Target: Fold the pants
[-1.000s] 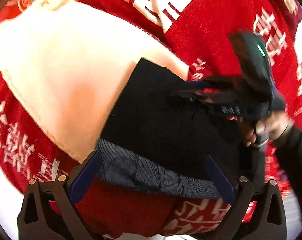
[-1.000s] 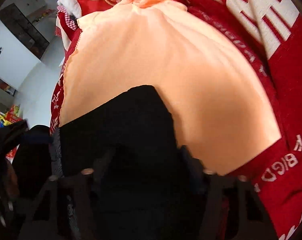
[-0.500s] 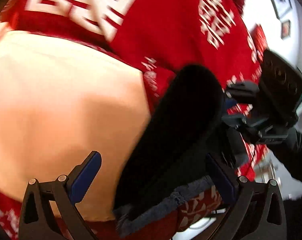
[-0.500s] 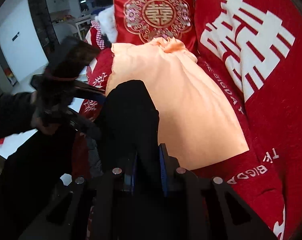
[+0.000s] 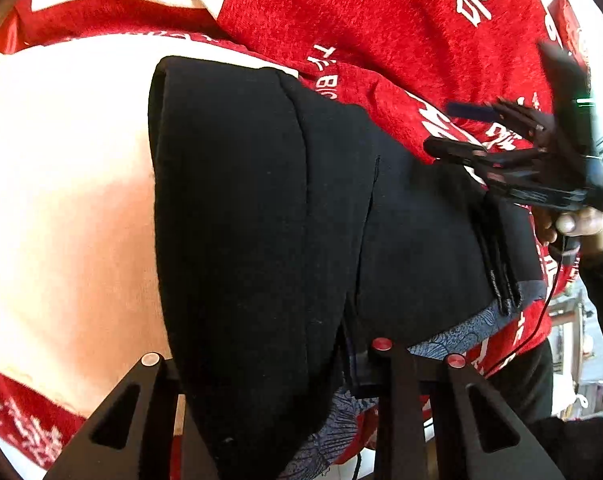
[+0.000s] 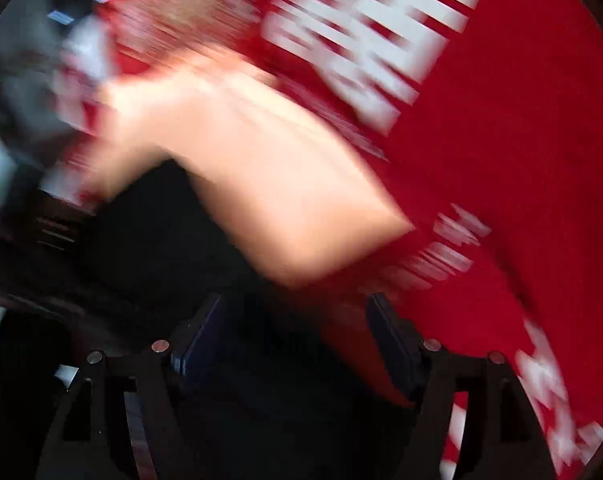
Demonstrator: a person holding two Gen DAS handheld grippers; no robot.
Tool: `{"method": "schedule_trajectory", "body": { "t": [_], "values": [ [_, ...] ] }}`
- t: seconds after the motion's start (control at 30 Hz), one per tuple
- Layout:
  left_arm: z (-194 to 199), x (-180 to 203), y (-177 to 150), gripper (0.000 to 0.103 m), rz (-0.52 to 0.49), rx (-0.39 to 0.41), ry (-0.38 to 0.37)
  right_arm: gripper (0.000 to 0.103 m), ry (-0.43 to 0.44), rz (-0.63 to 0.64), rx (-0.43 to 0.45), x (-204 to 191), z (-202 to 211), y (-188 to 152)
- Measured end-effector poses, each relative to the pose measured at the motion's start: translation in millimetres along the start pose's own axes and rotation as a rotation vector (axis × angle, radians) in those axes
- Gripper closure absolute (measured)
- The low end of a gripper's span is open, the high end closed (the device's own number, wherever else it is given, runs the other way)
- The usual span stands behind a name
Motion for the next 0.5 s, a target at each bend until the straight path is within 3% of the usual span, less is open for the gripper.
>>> {"method": "schedule_trajectory", "body": {
  "t": [0.07, 0.2, 0.33, 0.5],
  "values": [
    [3.7, 5.4, 1.4, 0.074, 0.012, 0.005, 0.005, 0.027, -0.206, -0.05, -0.117, 37.0, -20.3, -26.0],
    [6.5, 11.8, -0.9, 0.076, 0.053, 0.005, 0.015, 0.027, -0.374, -0.262, -0.283, 77.9, -35.1, -79.0],
    [10.9, 22.7, -0.1, 0.077, 0.063, 0.007, 0.048, 0.027, -0.424, -0.304, -0.303, 61.4, -30.1, -113.1],
    [25.0, 36.7, 6.3, 0.077, 0.059, 0.013, 0.071, 0.027, -0.513, -0.181, -0.226, 15.4, 14.5, -133.6]
  ]
}}
Point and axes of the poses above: each gripper's, at about its wrist camera, not at the fingertips, and z roughly against the way its jaws point, x to its right, y to its top, the point moved 9 cm from there along -z, roughly the way its jaws point, and after that the axes turned 15 degrees about -y, right-handed, at the moved point
